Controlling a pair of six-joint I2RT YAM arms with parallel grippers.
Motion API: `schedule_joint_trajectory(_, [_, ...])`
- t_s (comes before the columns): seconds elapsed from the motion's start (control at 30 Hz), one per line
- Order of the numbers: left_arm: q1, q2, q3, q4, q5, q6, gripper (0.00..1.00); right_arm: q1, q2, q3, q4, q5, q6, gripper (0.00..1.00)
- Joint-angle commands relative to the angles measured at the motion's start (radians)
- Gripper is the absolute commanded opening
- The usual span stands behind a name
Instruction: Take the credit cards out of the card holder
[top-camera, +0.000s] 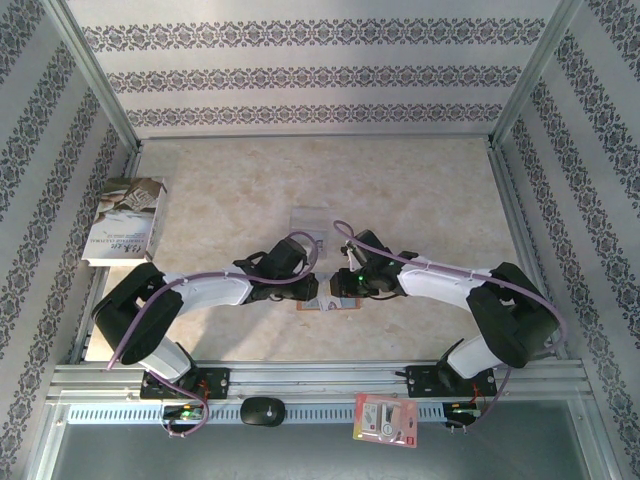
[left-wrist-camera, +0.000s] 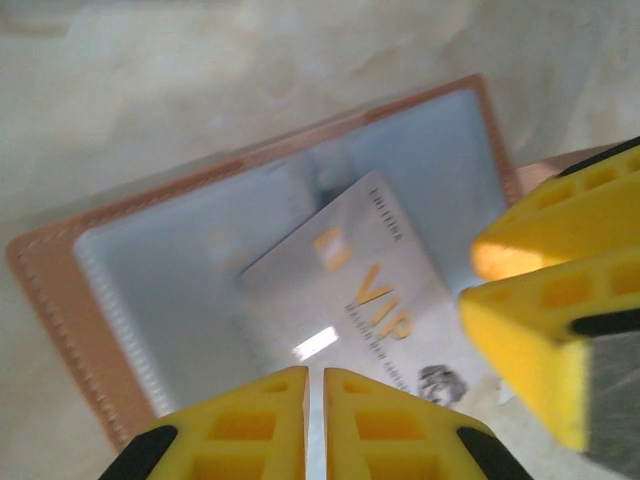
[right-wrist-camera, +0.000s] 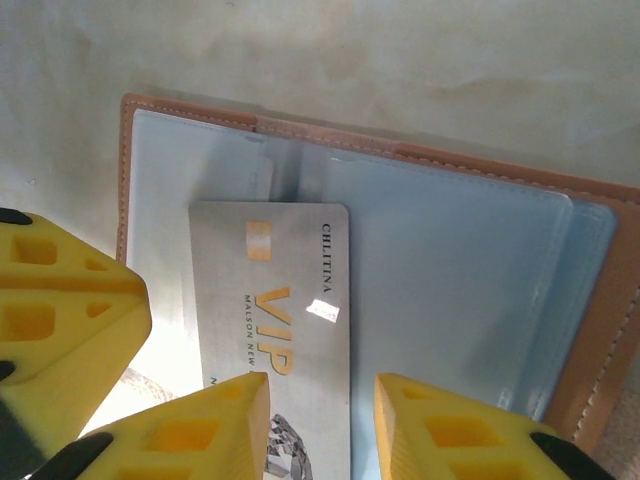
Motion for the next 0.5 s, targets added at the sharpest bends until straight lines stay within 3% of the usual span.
schedule_joint_trajectory(0.0, [-0.018, 0.018, 0.032, 0.023, -0.003, 0.004, 0.10, -0.017, -0.021, -0.017, 0.023, -0.025, -0.002, 0.33])
schedule_joint_trajectory(0.47, [0.000, 0.105, -0.017, 0.063, -0.032, -0.028, 0.00, -0.033, 0.012, -0.024, 0.045, -0.087, -0.001, 0.34])
